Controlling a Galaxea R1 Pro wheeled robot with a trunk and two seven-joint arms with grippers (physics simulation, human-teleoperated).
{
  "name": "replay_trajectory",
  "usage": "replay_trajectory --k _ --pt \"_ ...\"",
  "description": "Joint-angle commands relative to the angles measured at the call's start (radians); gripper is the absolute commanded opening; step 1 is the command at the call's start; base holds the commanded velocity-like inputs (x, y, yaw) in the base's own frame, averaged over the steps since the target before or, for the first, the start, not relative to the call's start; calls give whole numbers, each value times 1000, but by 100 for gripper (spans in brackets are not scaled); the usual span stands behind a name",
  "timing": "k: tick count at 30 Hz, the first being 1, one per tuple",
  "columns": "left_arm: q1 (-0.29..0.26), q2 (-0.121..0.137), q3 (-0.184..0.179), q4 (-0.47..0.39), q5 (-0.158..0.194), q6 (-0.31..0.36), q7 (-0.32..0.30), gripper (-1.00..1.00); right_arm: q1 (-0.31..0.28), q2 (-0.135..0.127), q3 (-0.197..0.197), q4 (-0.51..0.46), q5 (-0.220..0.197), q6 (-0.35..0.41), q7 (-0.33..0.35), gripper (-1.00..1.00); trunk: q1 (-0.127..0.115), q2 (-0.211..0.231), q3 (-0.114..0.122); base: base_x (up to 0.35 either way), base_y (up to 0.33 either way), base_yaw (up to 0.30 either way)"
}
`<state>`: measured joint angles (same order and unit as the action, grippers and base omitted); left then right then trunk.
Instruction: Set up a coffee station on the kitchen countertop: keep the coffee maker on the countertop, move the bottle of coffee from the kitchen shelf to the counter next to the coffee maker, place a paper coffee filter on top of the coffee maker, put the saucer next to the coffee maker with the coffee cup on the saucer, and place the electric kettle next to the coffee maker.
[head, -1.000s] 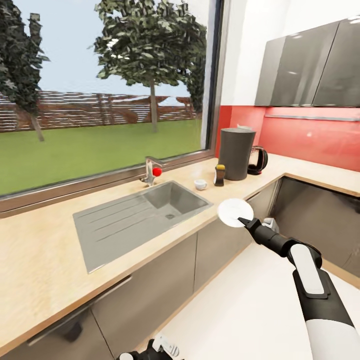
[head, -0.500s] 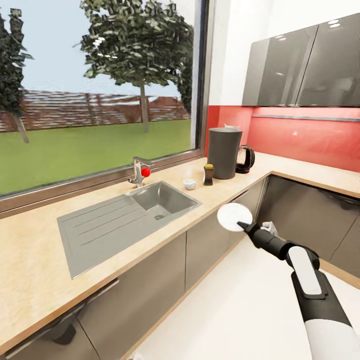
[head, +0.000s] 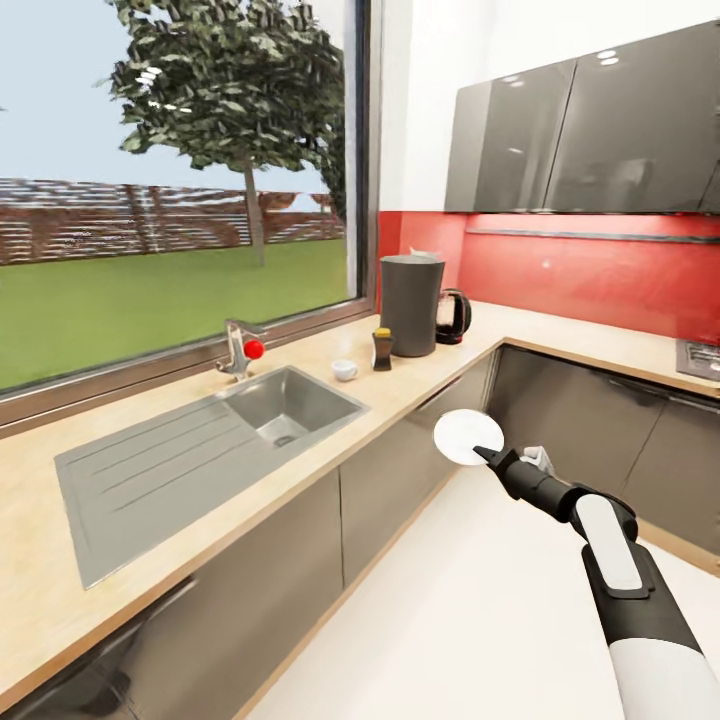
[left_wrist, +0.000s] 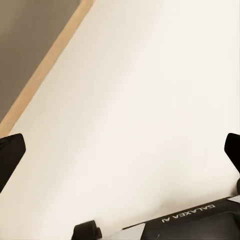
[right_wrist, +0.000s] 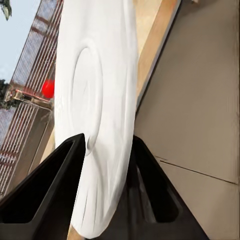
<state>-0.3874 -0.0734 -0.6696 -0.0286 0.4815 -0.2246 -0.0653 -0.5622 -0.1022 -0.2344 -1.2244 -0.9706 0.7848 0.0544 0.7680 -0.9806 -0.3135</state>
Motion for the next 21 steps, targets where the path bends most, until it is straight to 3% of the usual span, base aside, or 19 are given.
replay_trajectory --k 1,12,21 --pt "-1 0 -6 2 11 -4 -4 100 -1 1 -2 0 4 5 5 -100 0 -1 -1 219 -208 -59" --pt "-1 0 -7 3 11 -4 -4 100 -1 1 -1 3 4 5 5 -100 0 -1 -1 261 -225 -3" --pt "-1 0 -6 3 11 -4 -4 100 -1 1 -1 3 4 5 5 -100 0 -1 -1 275 -230 220"
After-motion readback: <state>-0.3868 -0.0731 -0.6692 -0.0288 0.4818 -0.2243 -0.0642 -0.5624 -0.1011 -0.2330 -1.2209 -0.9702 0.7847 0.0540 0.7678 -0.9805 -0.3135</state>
